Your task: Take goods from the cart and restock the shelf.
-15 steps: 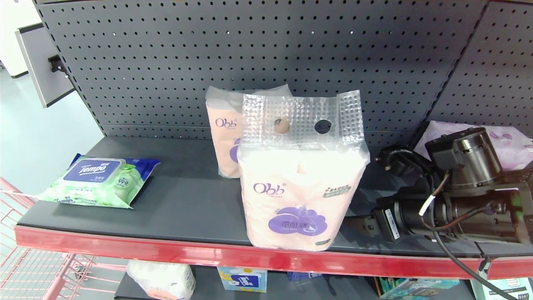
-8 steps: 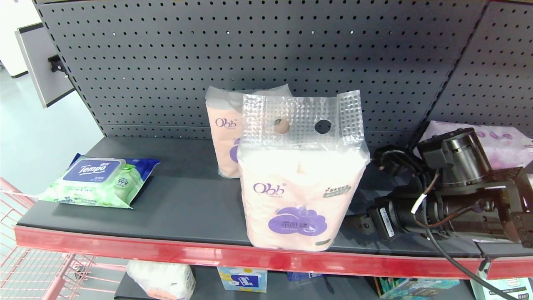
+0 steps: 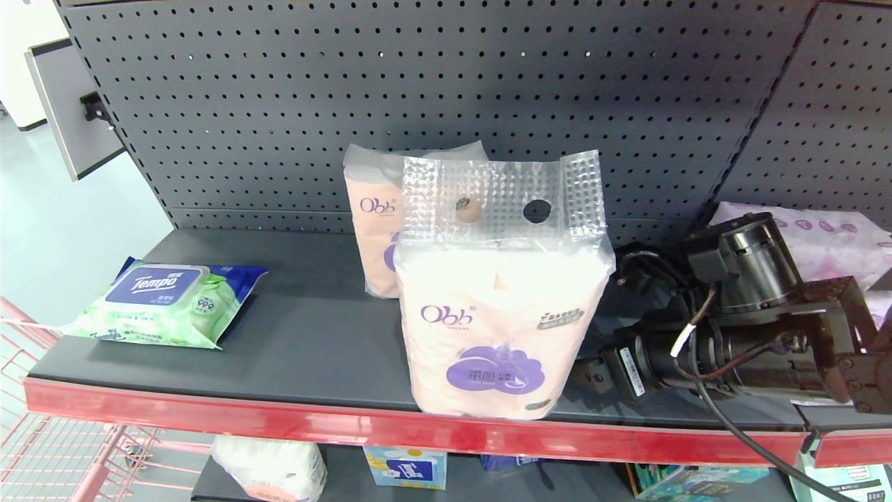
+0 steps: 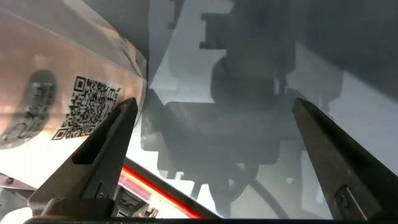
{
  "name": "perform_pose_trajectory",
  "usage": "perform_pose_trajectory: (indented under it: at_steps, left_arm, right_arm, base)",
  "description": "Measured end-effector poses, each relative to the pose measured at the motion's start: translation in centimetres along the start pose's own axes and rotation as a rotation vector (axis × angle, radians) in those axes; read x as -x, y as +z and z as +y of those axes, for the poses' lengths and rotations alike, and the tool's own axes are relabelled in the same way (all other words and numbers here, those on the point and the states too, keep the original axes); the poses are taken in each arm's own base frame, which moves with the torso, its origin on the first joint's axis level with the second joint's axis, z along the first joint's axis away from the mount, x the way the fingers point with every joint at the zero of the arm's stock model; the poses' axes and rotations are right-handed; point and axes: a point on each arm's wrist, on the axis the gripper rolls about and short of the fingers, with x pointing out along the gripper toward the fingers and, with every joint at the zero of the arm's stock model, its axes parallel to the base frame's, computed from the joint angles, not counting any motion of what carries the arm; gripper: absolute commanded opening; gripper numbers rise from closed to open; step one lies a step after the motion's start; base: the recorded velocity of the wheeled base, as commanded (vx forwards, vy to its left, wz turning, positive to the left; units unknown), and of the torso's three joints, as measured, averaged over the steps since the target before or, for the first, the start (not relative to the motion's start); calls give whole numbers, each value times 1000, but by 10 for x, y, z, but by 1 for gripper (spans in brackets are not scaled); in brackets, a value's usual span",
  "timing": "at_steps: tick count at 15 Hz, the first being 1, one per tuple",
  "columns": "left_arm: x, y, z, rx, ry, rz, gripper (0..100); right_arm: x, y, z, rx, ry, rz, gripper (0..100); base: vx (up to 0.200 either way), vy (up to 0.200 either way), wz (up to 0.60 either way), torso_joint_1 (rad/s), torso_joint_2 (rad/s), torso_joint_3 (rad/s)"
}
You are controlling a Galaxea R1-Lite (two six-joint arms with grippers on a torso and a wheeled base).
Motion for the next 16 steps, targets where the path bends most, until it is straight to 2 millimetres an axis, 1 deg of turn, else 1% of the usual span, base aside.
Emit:
perform_pose_trajectory:
  at_steps: [4, 12, 16]
  left_arm:
    - [0, 1, 0, 0, 1, -3, 100]
    - [1, 2, 0, 1, 12, -9, 100]
    - [1, 3, 0, 2, 19, -19, 100]
  right_arm:
    - [-5, 7, 4, 7, 9, -7, 100]
    - [-11, 7, 11, 25, 27, 5, 100]
    - [-16, 11, 15, 32, 36, 4, 100]
  base:
    - [0, 0, 0, 0, 0, 0]
    - [0, 0, 0, 0, 0, 0]
    - [0, 0, 0, 0, 0, 0]
